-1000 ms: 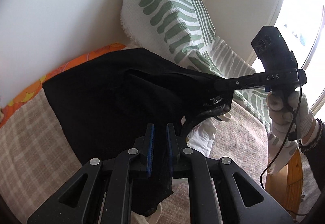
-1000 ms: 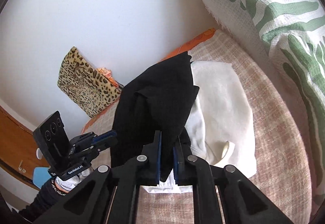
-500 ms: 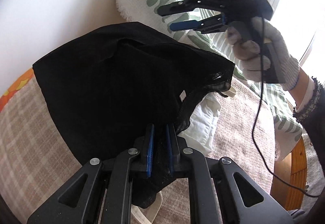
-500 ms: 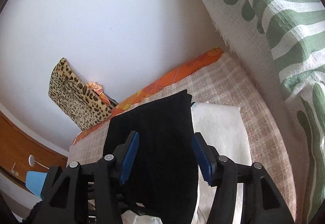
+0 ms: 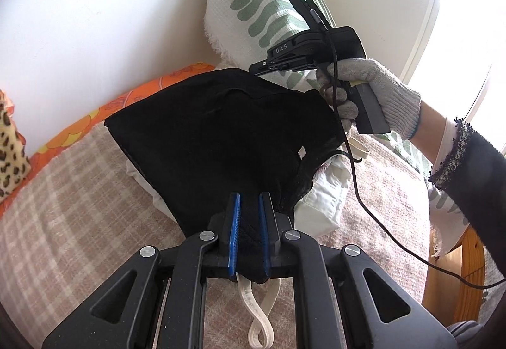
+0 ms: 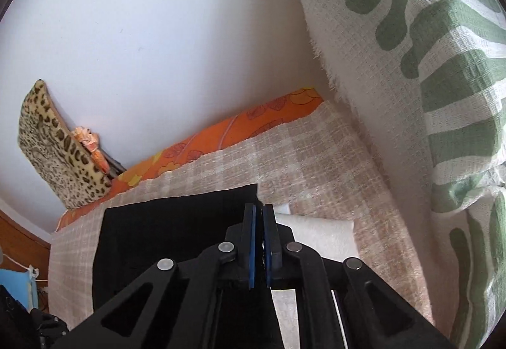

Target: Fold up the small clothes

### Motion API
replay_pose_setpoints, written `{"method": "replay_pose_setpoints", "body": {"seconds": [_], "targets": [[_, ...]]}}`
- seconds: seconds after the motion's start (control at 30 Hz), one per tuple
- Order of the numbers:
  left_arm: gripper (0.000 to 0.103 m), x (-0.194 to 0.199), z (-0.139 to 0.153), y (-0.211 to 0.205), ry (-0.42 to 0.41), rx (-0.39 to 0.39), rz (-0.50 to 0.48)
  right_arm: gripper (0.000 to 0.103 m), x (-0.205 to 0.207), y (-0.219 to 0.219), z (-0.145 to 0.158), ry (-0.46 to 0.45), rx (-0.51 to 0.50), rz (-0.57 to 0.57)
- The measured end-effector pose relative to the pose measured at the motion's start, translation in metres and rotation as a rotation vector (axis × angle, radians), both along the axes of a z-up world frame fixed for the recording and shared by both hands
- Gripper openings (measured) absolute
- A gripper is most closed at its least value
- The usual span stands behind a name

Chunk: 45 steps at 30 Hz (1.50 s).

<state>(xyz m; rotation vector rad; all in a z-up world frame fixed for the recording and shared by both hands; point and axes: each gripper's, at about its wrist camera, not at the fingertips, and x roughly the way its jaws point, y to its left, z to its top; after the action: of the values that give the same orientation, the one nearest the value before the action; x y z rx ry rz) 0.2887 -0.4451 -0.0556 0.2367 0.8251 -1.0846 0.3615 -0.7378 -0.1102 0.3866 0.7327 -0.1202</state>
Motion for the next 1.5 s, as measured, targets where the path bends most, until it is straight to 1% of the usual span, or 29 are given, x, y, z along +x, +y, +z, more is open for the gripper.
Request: {"method": "replay_pose_setpoints", "body": {"seconds": [0.07, 0.17, 0.23, 0.33, 0.37, 0.4, 0.47, 0.57, 0.63, 0.67, 0.7, 0.83, 0.87, 0.9, 0.93, 1.1, 1.2, 1.33, 1.43, 1.5], "targets": [[0.01, 0.0, 0.0, 0.003, -0.004, 0.011, 0.015, 0.006, -0.006, 0.0, 0.003, 0.002, -0.012, -0.001], [0.01, -0.008, 0.005, 0.008, -0.025, 0.02, 0.024, 0.009, -0.026, 0.003, 0.015, -0.024, -0.015, -0.022], [0.01, -0.015, 0.012, 0.014, -0.033, 0.01, 0.029, 0.029, -0.04, 0.01, 0.026, -0.044, -0.033, -0.037], [0.011, -0.029, 0.027, 0.024, -0.067, 0.001, 0.033, 0.034, -0.062, 0.028, 0.045, -0.071, -0.049, -0.034], [0.015, -0.036, 0.032, 0.027, -0.08, 0.001, 0.031, 0.035, -0.07, 0.035, 0.051, -0.078, -0.064, -0.037], [0.029, -0.042, 0.038, 0.032, -0.094, -0.001, 0.031, 0.039, -0.079, 0.043, 0.058, -0.086, -0.073, -0.034], [0.052, -0.054, 0.051, 0.042, -0.129, -0.018, 0.037, 0.041, -0.099, 0.059, 0.071, -0.114, -0.081, -0.027], [0.053, -0.072, 0.07, 0.06, -0.172, -0.052, 0.046, 0.049, -0.132, 0.084, 0.085, -0.146, -0.097, -0.026], [0.056, -0.081, 0.08, 0.072, -0.178, -0.07, 0.052, 0.058, -0.153, 0.101, 0.093, -0.166, -0.099, -0.023], [0.06, -0.086, 0.083, 0.078, -0.181, -0.074, 0.053, 0.059, -0.163, 0.11, 0.096, -0.173, -0.105, -0.025], [0.064, -0.091, 0.086, 0.084, -0.187, -0.078, 0.057, 0.063, -0.173, 0.12, 0.099, -0.181, -0.114, -0.027], [0.073, -0.108, 0.094, 0.107, -0.2, -0.096, 0.074, 0.075, -0.214, 0.16, 0.108, -0.209, -0.16, -0.027], [0.076, -0.112, 0.095, 0.112, -0.206, -0.101, 0.08, 0.077, -0.223, 0.169, 0.109, -0.218, -0.165, -0.03], [0.079, -0.116, 0.096, 0.118, -0.212, -0.103, 0.09, 0.082, -0.232, 0.177, 0.108, -0.228, -0.164, -0.035], [0.08, -0.12, 0.097, 0.123, -0.219, -0.104, 0.102, 0.087, -0.241, 0.185, 0.108, -0.239, -0.159, -0.04], [0.082, -0.139, 0.097, 0.145, -0.258, -0.101, 0.138, 0.097, -0.276, 0.218, 0.094, -0.265, -0.179, -0.08], [0.083, -0.148, 0.095, 0.155, -0.264, -0.103, 0.154, 0.1, -0.292, 0.232, 0.083, -0.278, -0.198, -0.108], [0.084, -0.156, 0.088, 0.163, -0.277, -0.072, 0.18, 0.103, -0.307, 0.246, 0.072, -0.296, -0.219, -0.139], [0.085, -0.16, 0.082, 0.168, -0.281, -0.057, 0.193, 0.103, -0.313, 0.253, 0.064, -0.289, -0.245, -0.152], [0.09, -0.163, 0.078, 0.173, -0.279, -0.056, 0.21, 0.103, -0.315, 0.255, 0.059, -0.291, -0.239, -0.159]]}}
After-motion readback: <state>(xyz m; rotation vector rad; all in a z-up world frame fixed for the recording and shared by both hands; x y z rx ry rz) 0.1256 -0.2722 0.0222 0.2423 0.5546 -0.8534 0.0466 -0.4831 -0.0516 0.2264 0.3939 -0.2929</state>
